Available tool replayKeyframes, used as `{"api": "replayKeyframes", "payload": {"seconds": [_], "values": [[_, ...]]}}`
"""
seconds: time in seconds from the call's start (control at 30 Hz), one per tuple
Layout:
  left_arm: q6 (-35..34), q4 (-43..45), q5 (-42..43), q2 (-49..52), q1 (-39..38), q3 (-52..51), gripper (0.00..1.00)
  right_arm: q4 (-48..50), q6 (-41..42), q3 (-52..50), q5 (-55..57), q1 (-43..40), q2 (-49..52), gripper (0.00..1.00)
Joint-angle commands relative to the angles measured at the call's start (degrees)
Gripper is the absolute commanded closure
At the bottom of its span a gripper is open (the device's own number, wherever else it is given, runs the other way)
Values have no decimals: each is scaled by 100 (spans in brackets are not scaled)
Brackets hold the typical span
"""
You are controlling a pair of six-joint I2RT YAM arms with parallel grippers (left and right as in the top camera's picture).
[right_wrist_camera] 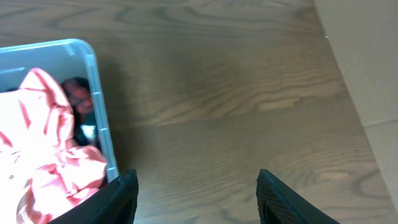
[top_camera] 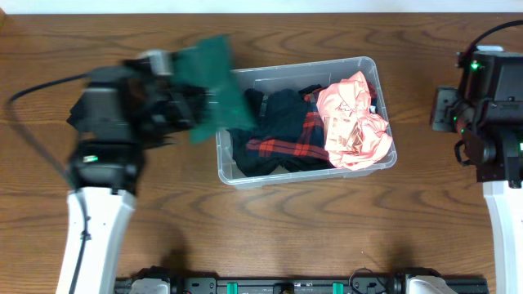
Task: Pack container
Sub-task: 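Lay the green cloth into the container and release it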
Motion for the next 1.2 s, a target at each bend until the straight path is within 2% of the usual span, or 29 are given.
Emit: {"api": "replayKeyframes", "payload": {"seconds": [0.0,0.1,0.2,0.33,0.53,0.57,0.6,0.63,0.67,0.7,0.83,0.97,1.1,1.17], "values": [[-328,372,-1121,251,-1047,55,94,-24,151,-2,-37,-192,13,41],[-461,892,-1478,737,-1893,55,94,-24,146,-2,-103,-227,13,41],[-981,1384,-1720,1373,-2437,55,94,-35,146,-2,-101,-227,13,40],[-1532,1517,-1718,2046,-2728,55,94,-44,144,-2,-98,-227,13,40],[-1576,1397,-1878,2564,-2778,55,94,-55,120,-2,-101,-227,13,40],[-1532,1368,-1912,2564,-2763,55,83,-52,105,-2,-98,-227,13,40],[-1410,1355,-1906,2559,-2732,55,56,-50,105,-2,-101,-227,13,40],[-1276,1290,-1906,2520,-2699,59,38,-50,105,-2,-101,-227,13,40],[-1121,1165,-1908,2459,-2647,74,11,-52,105,-2,-101,-227,13,40],[-909,975,-1919,2361,-2577,111,2,-55,105,-2,-101,-227,13,40],[-459,146,-2590,1735,-2258,391,2,-57,105,-2,-101,-227,13,39],[173,-151,-3200,756,-1757,498,2,-57,103,-2,-101,-227,13,40],[179,-557,-4009,-42,-723,496,2,-57,105,-2,-101,-227,15,40],[177,-778,-4113,-157,-57,496,2,-55,105,-2,-103,-227,15,40]]}}
